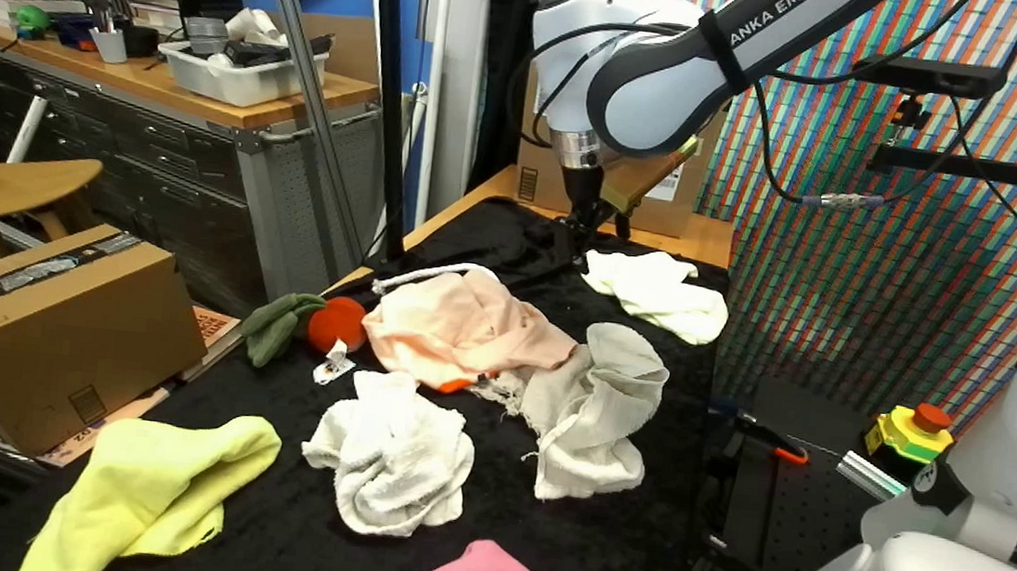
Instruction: Pile the t-shirts and towels on the left side of the table
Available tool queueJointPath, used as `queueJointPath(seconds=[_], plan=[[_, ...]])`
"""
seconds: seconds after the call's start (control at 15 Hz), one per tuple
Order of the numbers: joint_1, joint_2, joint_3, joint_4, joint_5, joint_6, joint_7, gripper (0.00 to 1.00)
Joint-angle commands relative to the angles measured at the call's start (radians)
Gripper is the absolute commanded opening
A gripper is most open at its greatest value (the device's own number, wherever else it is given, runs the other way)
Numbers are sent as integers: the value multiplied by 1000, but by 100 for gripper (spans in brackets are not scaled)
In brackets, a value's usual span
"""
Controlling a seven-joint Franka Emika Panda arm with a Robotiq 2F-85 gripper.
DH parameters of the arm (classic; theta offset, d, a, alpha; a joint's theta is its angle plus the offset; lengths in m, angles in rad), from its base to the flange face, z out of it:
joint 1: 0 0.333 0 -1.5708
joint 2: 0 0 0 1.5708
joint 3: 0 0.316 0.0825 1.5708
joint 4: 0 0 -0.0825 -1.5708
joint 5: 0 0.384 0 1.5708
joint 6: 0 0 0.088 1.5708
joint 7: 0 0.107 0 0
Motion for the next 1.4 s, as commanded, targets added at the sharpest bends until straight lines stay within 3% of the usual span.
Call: queueJointPath(seconds=[0.0,0.6,1.33], plan=[[-45,-27,-30,-58,59,37,-30,100],[-136,-22,-106,-181,113,180,-114,100],[-196,60,-167,-204,141,394,-205,100]])
